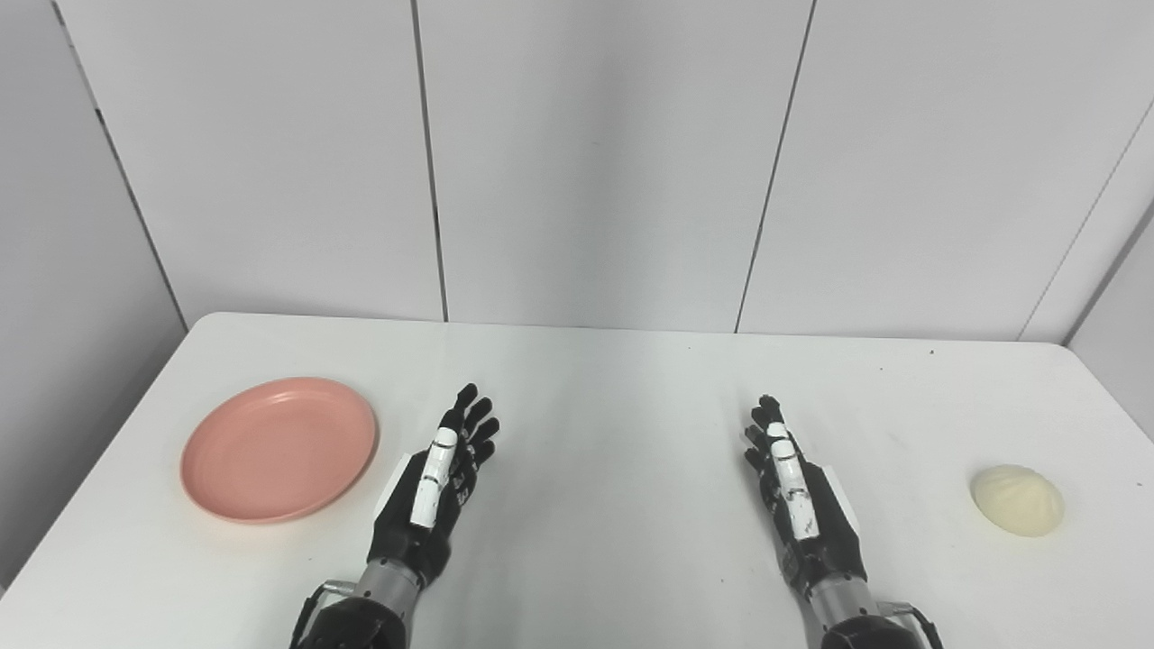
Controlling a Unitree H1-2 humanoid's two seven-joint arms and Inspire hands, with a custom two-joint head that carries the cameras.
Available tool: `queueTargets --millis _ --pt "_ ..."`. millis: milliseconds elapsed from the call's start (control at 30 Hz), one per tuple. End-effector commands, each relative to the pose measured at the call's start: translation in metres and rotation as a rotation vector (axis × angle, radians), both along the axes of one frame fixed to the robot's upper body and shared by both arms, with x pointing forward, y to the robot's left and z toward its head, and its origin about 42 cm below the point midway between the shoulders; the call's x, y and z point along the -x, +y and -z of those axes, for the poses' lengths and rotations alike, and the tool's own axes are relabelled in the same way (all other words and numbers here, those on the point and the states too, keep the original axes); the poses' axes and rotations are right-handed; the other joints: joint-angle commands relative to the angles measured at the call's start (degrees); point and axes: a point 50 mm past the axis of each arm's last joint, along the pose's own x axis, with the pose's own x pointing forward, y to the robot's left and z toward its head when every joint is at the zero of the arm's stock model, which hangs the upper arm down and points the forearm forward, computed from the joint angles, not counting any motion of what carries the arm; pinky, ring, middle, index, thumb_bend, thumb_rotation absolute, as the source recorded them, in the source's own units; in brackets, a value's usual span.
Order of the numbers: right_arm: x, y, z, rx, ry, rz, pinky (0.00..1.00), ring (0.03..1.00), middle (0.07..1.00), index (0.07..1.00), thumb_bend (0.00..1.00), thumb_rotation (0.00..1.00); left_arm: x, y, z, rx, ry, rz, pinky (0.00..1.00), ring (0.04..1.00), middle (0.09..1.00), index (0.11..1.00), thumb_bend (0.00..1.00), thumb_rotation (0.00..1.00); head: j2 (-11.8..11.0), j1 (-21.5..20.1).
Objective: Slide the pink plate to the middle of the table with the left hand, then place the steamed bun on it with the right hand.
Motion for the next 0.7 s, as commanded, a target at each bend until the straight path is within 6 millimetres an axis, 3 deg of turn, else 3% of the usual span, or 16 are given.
queueTargets --millis 0,667 --pt "0.0037 0.0024 0.0076 0.003 0.056 -0.017 1.00 0.991 1.000 1.000 0.24 1.00 0.0140 0.0042 0.0307 -0.020 0.169 0.005 1.00 0.978 0.994 1.000 0.54 1.00 0.0 0.1" --pt "0.0031 0.0024 0.0076 0.000 0.053 -0.020 1.00 1.000 1.000 1.000 0.23 1.00 0.0134 0.0042 0.0329 -0.026 0.170 0.001 0.99 0.972 0.991 1.000 0.54 1.00 0.1 0.1"
